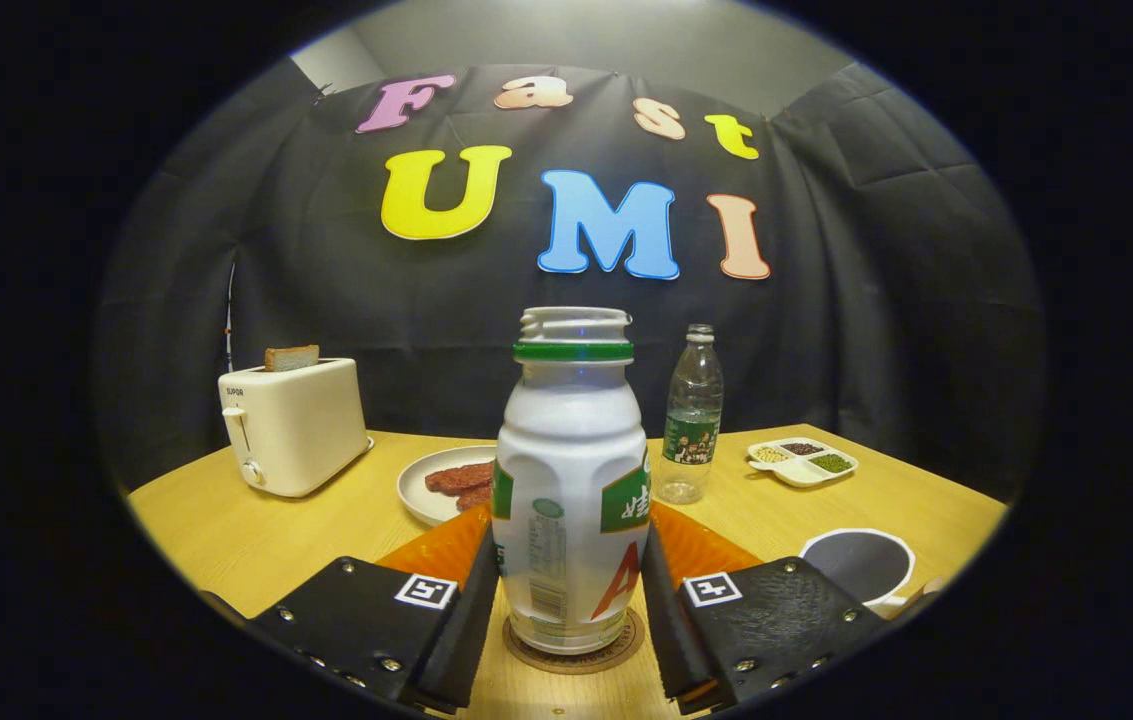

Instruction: Take the bottle from table, then pour the juice into the cup, finally place the bottle on the coaster

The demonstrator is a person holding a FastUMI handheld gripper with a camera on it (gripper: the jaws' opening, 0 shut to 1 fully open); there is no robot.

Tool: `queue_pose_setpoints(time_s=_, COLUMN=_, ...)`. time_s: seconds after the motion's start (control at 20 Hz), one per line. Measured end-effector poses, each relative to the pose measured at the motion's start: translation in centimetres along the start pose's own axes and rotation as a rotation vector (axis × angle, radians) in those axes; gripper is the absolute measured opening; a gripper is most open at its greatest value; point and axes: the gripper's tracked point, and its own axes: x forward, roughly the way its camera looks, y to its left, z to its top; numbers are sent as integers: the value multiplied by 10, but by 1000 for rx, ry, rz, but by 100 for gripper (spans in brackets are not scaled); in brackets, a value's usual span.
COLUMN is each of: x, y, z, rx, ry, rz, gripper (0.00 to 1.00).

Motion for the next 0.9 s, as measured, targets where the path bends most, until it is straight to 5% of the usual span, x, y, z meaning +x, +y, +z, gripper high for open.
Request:
queue_pose_setpoints(time_s=0.65, x=13, y=-3, z=-13, rx=6, ry=9, rz=16, gripper=68)
queue_pose_setpoints(time_s=0.75, x=16, y=-1, z=-16, rx=32, ry=13, rz=29, gripper=73)
queue_pose_setpoints(time_s=0.9, x=14, y=-3, z=-25, rx=68, ry=38, rz=33, gripper=98)
